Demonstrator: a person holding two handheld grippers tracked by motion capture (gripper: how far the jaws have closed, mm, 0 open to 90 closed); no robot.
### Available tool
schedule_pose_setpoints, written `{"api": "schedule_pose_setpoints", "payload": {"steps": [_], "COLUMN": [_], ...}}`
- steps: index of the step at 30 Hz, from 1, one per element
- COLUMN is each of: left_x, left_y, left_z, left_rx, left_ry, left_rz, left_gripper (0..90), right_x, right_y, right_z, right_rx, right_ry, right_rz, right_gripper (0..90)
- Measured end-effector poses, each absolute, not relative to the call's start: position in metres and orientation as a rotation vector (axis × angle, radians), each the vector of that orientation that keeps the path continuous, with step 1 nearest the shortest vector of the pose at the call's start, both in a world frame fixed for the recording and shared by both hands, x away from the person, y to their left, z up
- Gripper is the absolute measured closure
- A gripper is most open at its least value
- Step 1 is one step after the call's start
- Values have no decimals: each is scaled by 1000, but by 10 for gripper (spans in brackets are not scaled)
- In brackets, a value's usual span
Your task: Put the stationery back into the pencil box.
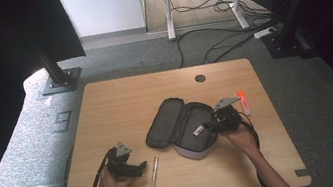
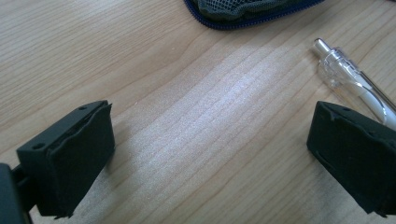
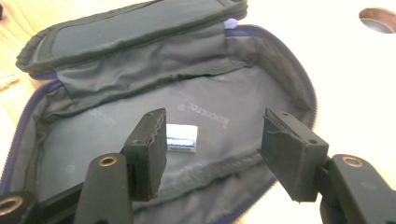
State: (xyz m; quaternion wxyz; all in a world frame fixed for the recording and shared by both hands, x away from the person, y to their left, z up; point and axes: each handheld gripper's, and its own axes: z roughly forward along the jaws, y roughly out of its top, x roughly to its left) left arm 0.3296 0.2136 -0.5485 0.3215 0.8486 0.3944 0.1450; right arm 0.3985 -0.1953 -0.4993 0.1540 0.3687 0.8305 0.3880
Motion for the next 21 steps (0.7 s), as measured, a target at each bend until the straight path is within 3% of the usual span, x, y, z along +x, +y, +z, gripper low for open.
{"api": "schedule_pose_setpoints", "payload": {"steps": [21], "left_x": [330], "left_y": [214], "left_z": [-549], "left_rx": [2229], "left_ry": [1036], "left_rz": [381], "left_gripper": [4], "right_x": [398], "right_y": [-233], "right_z": [-497], "right_rx": [1134], "right_ry": [2314], "right_rz": [1080], "right_gripper": [404]}}
